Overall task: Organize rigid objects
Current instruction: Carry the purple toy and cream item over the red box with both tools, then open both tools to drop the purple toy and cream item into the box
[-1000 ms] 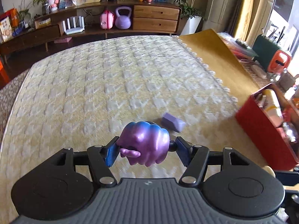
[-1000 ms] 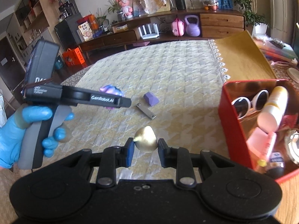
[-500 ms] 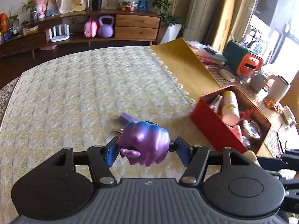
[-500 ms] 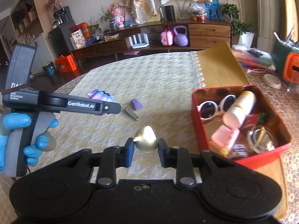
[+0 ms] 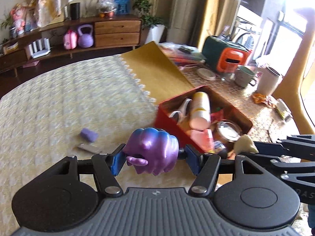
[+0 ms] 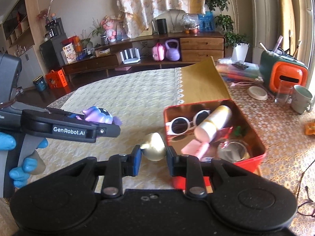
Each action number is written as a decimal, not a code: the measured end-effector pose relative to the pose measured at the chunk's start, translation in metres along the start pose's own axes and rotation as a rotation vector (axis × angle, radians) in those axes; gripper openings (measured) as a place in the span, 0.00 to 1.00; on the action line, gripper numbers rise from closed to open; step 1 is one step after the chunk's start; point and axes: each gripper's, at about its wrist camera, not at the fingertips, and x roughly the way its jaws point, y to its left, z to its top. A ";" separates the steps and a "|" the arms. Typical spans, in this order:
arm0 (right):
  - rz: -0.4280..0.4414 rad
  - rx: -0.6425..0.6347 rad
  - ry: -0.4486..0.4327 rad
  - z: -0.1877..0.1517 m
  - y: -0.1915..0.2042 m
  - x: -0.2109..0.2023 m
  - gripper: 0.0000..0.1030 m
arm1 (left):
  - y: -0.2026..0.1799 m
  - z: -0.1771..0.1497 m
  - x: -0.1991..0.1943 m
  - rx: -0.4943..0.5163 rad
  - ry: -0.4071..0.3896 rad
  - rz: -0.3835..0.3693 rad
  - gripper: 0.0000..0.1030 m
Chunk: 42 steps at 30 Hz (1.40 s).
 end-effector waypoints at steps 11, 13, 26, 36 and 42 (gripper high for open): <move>-0.097 0.031 -0.020 -0.001 -0.055 -0.008 0.26 | -0.068 0.007 0.027 0.090 0.032 -0.069 0.62; -0.113 0.046 -0.016 -0.002 -0.067 -0.006 0.26 | -0.079 0.008 0.034 0.106 0.041 -0.076 0.62; -0.159 0.109 0.040 0.008 -0.116 0.033 0.26 | -0.115 0.018 0.091 0.147 0.112 -0.056 0.62; -0.149 0.145 0.096 0.012 -0.131 0.066 0.25 | -0.111 0.024 0.126 0.089 0.166 -0.040 0.62; -0.157 0.142 0.114 0.012 -0.134 0.077 0.25 | -0.101 0.024 0.134 0.062 0.176 -0.016 0.62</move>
